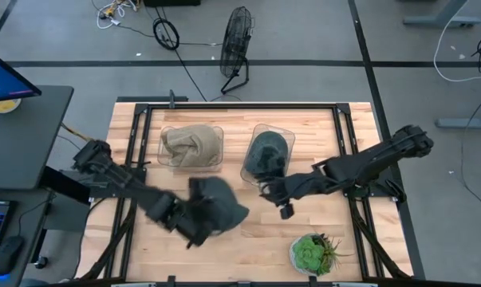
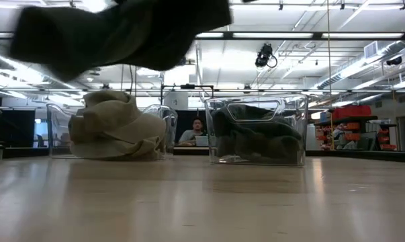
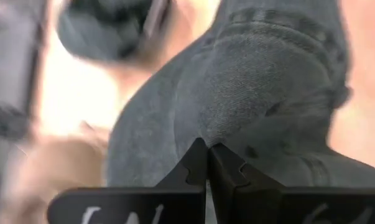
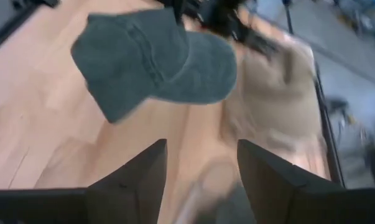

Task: Pick & Place hat
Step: Stack the black cap into the right transparent bin, then return to Home Position

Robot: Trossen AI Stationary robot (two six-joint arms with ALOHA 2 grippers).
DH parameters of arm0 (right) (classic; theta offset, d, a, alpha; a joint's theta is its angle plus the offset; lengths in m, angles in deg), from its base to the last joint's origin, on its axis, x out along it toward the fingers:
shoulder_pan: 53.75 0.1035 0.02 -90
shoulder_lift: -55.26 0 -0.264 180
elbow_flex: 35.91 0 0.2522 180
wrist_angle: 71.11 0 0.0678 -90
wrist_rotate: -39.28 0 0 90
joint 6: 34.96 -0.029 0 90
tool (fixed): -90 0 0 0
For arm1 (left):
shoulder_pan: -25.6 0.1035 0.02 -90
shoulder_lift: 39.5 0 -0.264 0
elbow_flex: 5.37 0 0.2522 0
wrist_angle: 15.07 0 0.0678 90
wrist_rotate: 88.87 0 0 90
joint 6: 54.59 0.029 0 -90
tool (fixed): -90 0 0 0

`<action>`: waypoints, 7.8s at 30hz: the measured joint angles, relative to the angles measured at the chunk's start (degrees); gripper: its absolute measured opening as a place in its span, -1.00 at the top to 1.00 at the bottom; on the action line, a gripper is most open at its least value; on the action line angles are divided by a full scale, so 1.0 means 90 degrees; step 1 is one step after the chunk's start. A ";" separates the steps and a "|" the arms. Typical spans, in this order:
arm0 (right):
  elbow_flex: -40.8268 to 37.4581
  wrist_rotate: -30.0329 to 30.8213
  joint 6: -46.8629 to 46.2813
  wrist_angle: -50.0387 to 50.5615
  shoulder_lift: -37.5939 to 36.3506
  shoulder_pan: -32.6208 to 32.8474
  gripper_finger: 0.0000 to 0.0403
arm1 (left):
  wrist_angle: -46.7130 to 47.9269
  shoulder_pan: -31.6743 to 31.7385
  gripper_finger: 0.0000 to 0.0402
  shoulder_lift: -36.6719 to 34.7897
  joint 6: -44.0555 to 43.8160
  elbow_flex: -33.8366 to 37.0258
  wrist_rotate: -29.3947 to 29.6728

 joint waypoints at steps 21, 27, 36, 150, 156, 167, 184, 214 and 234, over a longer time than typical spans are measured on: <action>0.0002 0.1181 -0.3142 0.3748 -0.1944 0.0106 0.02 | -0.4834 0.3381 0.98 0.0915 1.1943 -0.0118 -0.1512; 0.0002 0.1181 -0.3143 0.3738 -0.1860 0.0106 0.02 | -0.6256 0.3506 0.98 0.1563 1.2871 -0.0119 -0.1579; 0.0002 0.1181 -0.3398 0.3774 -0.1830 0.0106 0.02 | -0.6024 0.3707 0.98 0.1946 1.2334 -0.0121 -0.1526; -0.1129 0.0830 -0.6134 0.2364 0.0329 -0.0822 0.99 | -0.4599 0.4230 0.99 0.2176 0.3747 -0.0041 -0.2525; -0.1137 0.0785 -0.5966 0.1975 0.0329 -0.0793 0.99 | -0.4668 0.4229 0.99 0.2541 0.3974 -0.0041 -0.2525; -0.0943 0.0729 -0.5241 0.1749 0.0303 -0.0764 0.99 | -0.4416 0.4175 0.99 0.2489 0.3905 -0.0065 -0.2656; -0.0729 0.2102 -0.3442 0.1206 0.0156 -0.1352 0.99 | -0.3633 0.3453 0.99 -0.0972 0.4046 -0.0118 -0.1676; -0.0961 -0.0353 -0.3643 0.1054 0.1634 -0.2852 0.99 | -0.2719 0.4062 0.99 -0.1027 0.3467 -0.0113 -0.1599; -0.0977 0.0669 -0.2707 0.1349 -0.2533 -0.0839 0.99 | -0.1225 0.3525 0.99 -0.2683 0.2578 -0.0112 -0.1362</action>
